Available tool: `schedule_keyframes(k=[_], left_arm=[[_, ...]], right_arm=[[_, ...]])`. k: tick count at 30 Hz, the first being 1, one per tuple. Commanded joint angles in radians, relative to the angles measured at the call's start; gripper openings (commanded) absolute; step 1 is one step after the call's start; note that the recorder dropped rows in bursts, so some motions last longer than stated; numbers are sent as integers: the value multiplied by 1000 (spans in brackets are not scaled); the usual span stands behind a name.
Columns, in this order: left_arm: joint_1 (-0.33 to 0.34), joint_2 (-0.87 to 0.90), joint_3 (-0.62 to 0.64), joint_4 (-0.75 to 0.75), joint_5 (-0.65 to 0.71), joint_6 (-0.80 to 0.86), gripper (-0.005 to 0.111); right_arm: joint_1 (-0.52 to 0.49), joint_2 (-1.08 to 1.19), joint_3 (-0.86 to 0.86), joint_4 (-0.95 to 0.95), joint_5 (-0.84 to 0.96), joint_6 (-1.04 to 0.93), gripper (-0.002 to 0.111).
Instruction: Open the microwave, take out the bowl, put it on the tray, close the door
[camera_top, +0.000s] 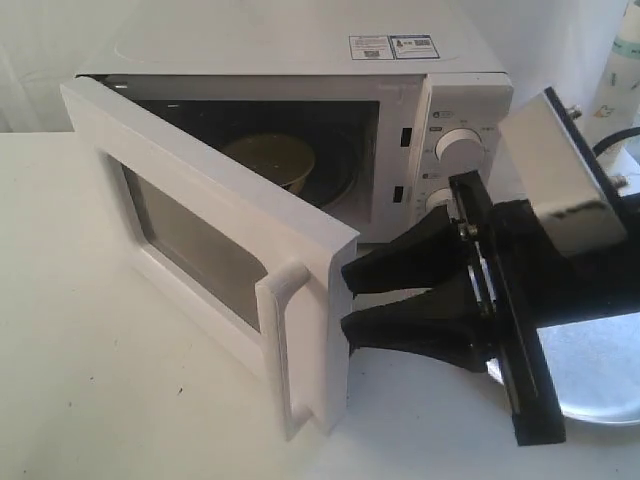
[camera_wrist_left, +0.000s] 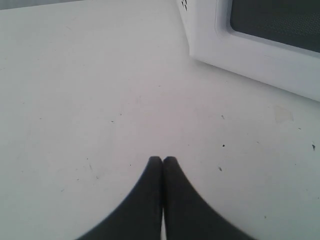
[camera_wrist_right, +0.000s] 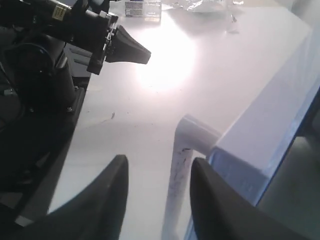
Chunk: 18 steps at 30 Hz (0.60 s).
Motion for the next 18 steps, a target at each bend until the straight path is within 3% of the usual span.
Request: schedule_keyframes(k=[1,4,7,11,15,18], left_arm=[[-5,-2,-3,-8,3,0,0],[-5,-2,-3,-8,3,0,0],[-5,-2,-3,-8,3,0,0],[-5,-2,-3,-8,3,0,0],[-5,-2,-3,-8,3,0,0],[-5,-2,-3,-8,3,0,0]], right_arm=[[4,-24,4,5,50,-197,33],[4,-7,4,208,356,-201,23],[4,40,4,525,576,-261,15],[8,139,4,763,543,-435,2],[19,216,-5,759,424,-519,0],[19,234,-10,759,452,-543,0]])
